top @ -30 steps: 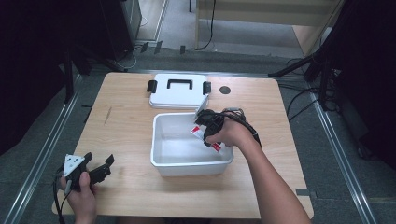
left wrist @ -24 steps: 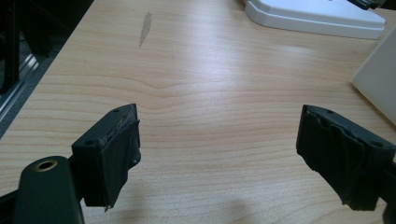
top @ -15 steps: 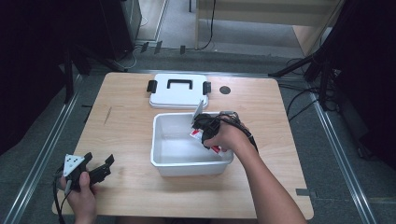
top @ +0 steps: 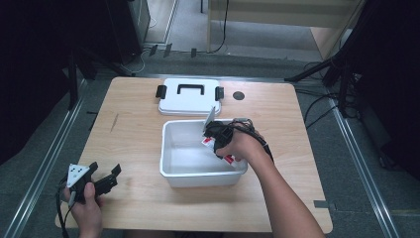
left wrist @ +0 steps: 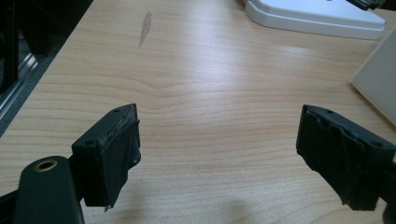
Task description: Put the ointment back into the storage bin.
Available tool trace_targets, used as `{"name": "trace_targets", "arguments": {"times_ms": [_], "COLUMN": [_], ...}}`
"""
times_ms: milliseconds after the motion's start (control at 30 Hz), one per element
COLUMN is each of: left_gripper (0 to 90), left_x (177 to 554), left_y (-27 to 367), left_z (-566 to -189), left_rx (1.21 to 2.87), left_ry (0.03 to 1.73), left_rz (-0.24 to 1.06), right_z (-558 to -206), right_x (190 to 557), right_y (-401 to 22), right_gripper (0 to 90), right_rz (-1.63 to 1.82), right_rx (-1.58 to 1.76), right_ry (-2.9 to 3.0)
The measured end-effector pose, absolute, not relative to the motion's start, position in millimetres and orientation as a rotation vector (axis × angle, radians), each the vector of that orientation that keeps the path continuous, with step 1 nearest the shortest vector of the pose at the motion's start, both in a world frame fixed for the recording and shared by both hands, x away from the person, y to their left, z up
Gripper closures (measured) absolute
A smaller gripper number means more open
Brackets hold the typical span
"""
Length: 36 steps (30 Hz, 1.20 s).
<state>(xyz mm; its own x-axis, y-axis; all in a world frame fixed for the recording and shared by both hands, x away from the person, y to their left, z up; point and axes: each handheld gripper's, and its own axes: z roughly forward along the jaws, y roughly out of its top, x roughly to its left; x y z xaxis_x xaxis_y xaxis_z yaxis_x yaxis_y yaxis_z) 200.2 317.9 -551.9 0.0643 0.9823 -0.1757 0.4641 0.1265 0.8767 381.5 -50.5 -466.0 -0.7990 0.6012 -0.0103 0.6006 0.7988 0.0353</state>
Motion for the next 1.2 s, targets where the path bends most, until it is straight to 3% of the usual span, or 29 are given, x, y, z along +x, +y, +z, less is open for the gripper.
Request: {"name": "trace_targets", "arguments": {"times_ms": [633, 767, 867, 1200], "left_gripper": [14.4, 14.4, 14.4, 14.4], "left_x": [201, 201, 201, 201], "left_y": [318, 318, 319, 318], "left_z": [-552, -552, -552, -552], "left_rx": [1.461, 1.458, 1.458, 1.463], "left_ry": [1.532, 1.533, 1.532, 1.532], "left_rz": [0.744, 0.743, 0.743, 0.744], "right_z": [-466, -462, -455, -417], "right_x": [382, 382, 379, 372], "right_y": [-50, -50, -49, -59], "right_gripper": [69.4, 45.4, 35.8, 20.8], "right_rz": [0.059, 0.145, 0.169, 0.311], "right_rx": [0.988, 0.95, 0.906, 0.908], "right_ry": [2.966, 2.978, 2.999, 2.949]}}
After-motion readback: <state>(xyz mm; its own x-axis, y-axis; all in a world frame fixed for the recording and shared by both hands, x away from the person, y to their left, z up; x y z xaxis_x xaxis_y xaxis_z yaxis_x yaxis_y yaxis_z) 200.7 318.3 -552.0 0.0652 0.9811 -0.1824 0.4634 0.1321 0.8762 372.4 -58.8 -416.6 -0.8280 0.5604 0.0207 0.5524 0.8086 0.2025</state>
